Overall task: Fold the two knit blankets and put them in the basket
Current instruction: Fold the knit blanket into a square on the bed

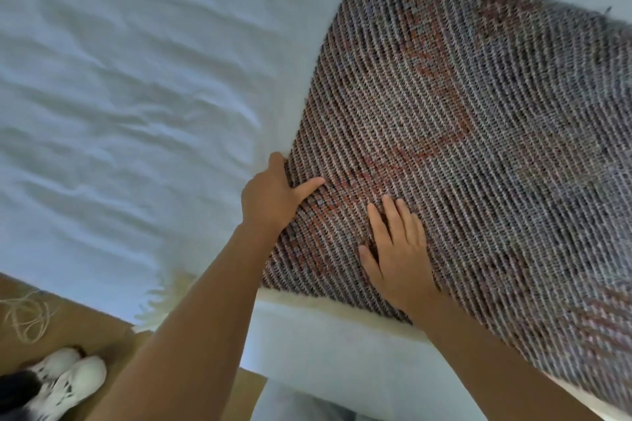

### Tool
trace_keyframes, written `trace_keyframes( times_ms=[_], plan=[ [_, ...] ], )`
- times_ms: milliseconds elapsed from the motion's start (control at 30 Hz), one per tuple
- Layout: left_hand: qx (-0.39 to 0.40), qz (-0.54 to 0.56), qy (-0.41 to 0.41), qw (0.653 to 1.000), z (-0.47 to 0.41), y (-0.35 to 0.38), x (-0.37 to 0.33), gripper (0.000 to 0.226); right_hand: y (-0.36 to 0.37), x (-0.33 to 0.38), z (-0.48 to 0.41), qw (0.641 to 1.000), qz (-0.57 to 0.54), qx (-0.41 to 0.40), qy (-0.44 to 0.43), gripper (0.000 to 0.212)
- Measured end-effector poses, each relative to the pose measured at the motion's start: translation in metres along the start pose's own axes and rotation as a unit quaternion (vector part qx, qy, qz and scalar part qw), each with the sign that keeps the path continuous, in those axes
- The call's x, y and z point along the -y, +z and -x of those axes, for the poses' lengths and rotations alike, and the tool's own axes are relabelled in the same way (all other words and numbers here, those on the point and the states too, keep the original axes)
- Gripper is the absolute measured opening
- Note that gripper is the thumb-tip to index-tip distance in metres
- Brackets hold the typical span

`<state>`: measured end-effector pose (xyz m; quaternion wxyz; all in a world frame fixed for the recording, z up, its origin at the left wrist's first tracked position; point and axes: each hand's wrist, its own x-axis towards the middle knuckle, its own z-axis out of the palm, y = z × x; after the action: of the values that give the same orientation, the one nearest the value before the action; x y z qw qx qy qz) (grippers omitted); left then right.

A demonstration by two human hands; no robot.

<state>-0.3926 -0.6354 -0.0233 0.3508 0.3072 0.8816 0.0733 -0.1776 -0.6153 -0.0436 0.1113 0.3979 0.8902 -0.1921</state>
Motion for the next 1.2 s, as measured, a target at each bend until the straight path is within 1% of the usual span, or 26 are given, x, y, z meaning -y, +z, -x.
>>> trace_keyframes(
  times_ms=[67, 133, 167, 233, 300, 333, 400, 433, 533, 633, 700, 800, 900, 967, 1033, 1067, 1100, 1167, 1200],
  plan=[
    [-0.047, -0.009, 0.003, 0.999, 0.006, 0.000, 0.000, 0.069, 0.004, 0.000, 0.025, 1.000, 0.019, 0.018, 0.005, 0.057],
    [-0.106, -0.047, 0.032, 0.993, 0.022, 0.007, -0.001, 0.073, 0.003, -0.001, 0.045, 0.999, 0.019, 0.039, 0.026, 0.057],
    [-0.119, -0.067, 0.054, 0.989, 0.036, 0.012, -0.003, 0.074, 0.002, -0.003, 0.054, 0.998, 0.010, 0.048, 0.040, 0.057],
    [-0.115, -0.110, 0.118, 0.980, 0.068, 0.032, -0.009, 0.074, -0.002, -0.007, 0.072, 0.995, -0.033, 0.065, 0.075, 0.057],
    [-0.067, -0.132, 0.205, 0.968, 0.105, 0.058, -0.020, 0.068, -0.008, -0.017, 0.094, 0.990, -0.068, 0.058, 0.108, 0.057],
    [-0.017, -0.122, 0.235, 0.964, 0.124, 0.071, -0.028, 0.063, -0.011, -0.024, 0.105, 0.987, -0.080, 0.057, 0.129, 0.057],
    [0.115, -0.089, 0.249, 0.957, 0.161, 0.092, -0.048, 0.059, -0.018, -0.044, 0.128, 0.974, -0.109, 0.079, 0.185, 0.058],
    [0.163, -0.088, 0.252, 0.950, 0.175, 0.103, -0.058, 0.059, -0.021, -0.055, 0.140, 0.967, -0.120, 0.078, 0.212, 0.058],
    [0.227, -0.130, 0.270, 0.927, 0.207, 0.134, -0.087, 0.060, -0.028, -0.091, 0.176, 0.946, -0.143, 0.086, 0.277, 0.056],
    [0.271, -0.165, 0.266, 0.910, 0.227, 0.159, -0.117, 0.051, -0.029, -0.127, 0.213, 0.930, -0.172, 0.107, 0.307, 0.047],
    [0.289, -0.182, 0.250, 0.906, 0.239, 0.176, -0.136, 0.046, -0.027, -0.148, 0.238, 0.916, -0.219, 0.112, 0.318, 0.042],
    [0.277, -0.209, 0.229, 0.910, 0.256, 0.205, -0.168, 0.042, -0.024, -0.182, 0.271, 0.897, -0.294, 0.092, 0.317, 0.043],
    [0.260, -0.226, 0.207, 0.916, 0.279, 0.240, -0.213, 0.047, -0.028, -0.234, 0.294, 0.873, -0.350, 0.039, 0.339, 0.031],
    [0.253, -0.224, 0.193, 0.921, 0.295, 0.263, -0.247, 0.046, -0.035, -0.272, 0.301, 0.852, -0.363, -0.018, 0.377, 0.021],
    [0.239, -0.220, 0.193, 0.926, 0.308, 0.284, -0.280, 0.044, -0.044, -0.310, 0.298, 0.833, -0.362, -0.074, 0.412, 0.019],
    [0.235, -0.223, 0.194, 0.926, 0.313, 0.295, -0.296, 0.044, -0.047, -0.328, 0.293, 0.827, -0.357, -0.095, 0.424, 0.022],
    [0.232, -0.228, 0.193, 0.926, 0.318, 0.306, -0.311, 0.045, -0.049, -0.345, 0.286, 0.821, -0.356, -0.100, 0.436, 0.030],
    [0.227, -0.226, 0.176, 0.931, 0.324, 0.327, -0.335, 0.044, -0.056, -0.374, 0.271, 0.796, -0.379, -0.076, 0.465, 0.051],
    [0.224, -0.213, 0.158, 0.938, 0.325, 0.337, -0.345, 0.047, -0.058, -0.386, 0.263, 0.780, -0.396, -0.062, 0.480, 0.058]
  ],
)
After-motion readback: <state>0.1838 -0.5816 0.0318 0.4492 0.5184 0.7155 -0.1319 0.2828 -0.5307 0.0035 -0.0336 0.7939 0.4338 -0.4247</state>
